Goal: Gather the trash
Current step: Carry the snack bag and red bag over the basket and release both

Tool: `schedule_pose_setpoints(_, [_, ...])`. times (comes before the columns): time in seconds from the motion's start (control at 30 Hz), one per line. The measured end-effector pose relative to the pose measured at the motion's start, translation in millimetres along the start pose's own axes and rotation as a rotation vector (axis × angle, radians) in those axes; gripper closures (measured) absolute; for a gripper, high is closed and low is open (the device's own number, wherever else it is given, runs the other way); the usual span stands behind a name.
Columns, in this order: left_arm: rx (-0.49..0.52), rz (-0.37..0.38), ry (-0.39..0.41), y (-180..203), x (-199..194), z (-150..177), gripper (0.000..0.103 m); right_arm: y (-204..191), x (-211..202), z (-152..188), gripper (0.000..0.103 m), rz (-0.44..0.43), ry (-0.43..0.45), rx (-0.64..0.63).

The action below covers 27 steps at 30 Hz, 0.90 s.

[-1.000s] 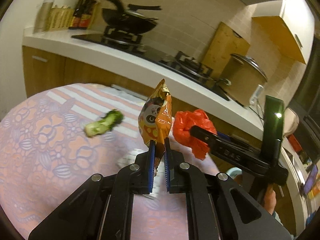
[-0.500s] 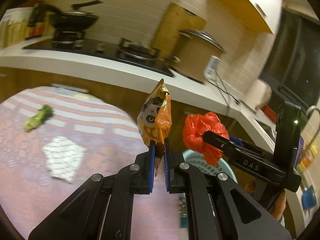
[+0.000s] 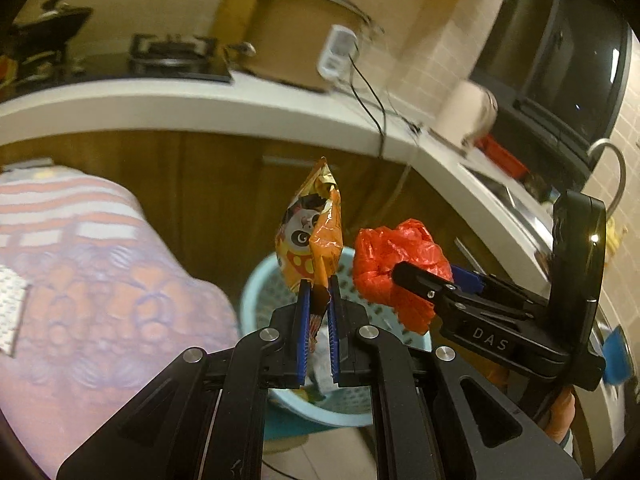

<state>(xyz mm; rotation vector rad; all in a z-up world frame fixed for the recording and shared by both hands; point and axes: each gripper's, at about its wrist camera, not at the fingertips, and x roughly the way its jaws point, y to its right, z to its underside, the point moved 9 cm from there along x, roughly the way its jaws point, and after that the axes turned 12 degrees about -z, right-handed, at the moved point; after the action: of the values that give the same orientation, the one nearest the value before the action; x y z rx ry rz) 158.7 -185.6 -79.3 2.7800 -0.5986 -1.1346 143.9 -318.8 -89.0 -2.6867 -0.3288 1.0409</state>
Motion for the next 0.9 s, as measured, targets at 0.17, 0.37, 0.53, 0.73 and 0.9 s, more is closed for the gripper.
schedule_pose_setpoints(0.17, [0.022,0.018,-0.054,17,24,12,0.097,28,4,15,0.049,0.020,-0.041,0.055])
schedule_pose_setpoints(0.37, [0.032,0.008,-0.093,25,42,22,0.093,43,9,25,0.044,0.029,-0.078,0.085])
schedule_pose_setpoints(0.53, [0.043,-0.019,-0.103,22,47,25,0.070,46,9,26,0.040,0.031,-0.082,0.092])
schedule_pose_setpoints(0.73, [0.015,-0.034,-0.086,10,42,20,0.064,42,5,20,0.039,0.032,-0.064,0.087])
schedule_pose_setpoints(0.9, [-0.008,-0.047,-0.043,-6,23,12,0.064,21,-1,11,0.039,0.006,-0.045,0.051])
